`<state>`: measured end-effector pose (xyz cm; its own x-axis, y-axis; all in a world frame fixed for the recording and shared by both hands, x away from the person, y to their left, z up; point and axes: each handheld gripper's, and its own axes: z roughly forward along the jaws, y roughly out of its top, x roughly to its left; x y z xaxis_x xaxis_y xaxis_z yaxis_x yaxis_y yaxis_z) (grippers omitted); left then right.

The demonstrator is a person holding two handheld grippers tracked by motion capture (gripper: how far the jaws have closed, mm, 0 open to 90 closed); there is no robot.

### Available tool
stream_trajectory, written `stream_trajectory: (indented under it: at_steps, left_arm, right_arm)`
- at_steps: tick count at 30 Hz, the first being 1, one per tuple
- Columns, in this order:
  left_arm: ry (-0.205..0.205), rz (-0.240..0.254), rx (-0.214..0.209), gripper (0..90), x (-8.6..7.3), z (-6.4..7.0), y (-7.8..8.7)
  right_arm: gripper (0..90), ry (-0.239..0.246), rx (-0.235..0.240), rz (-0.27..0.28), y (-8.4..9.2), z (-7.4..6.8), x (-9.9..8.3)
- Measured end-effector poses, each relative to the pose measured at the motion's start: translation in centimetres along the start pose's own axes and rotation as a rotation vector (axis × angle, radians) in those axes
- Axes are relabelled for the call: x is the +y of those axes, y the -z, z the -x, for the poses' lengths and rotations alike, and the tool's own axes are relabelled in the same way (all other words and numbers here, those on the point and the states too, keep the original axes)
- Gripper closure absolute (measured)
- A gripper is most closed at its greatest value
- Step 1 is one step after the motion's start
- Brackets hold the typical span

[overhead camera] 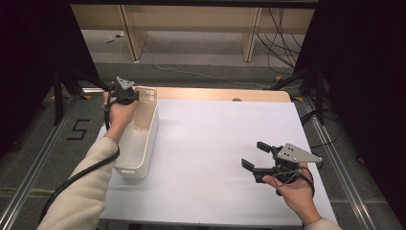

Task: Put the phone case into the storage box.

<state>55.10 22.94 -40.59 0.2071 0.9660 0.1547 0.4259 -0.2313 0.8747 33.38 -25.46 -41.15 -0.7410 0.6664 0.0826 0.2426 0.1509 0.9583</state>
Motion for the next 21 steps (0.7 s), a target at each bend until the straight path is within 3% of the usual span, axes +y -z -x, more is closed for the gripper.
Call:
stream_trajectory:
  at_steps: [6,13,21]
  left_arm:
    - [-0.002,0.008,-0.007,69.4,0.08,0.14,0.00]
    - [0.023,0.025,-0.005,57.5,0.16,0.25,0.22]
    - [0.040,0.047,-0.016,51.8,0.50,0.23,0.93]
  right_arm:
    - [16.4,-0.002,-0.001,0.000,0.00,0.00,-0.01]
    - [16.4,0.000,-0.001,0.001,-0.01,0.01,-0.01]
    - [16.3,-0.001,-0.001,-0.001,0.00,0.00,0.00]
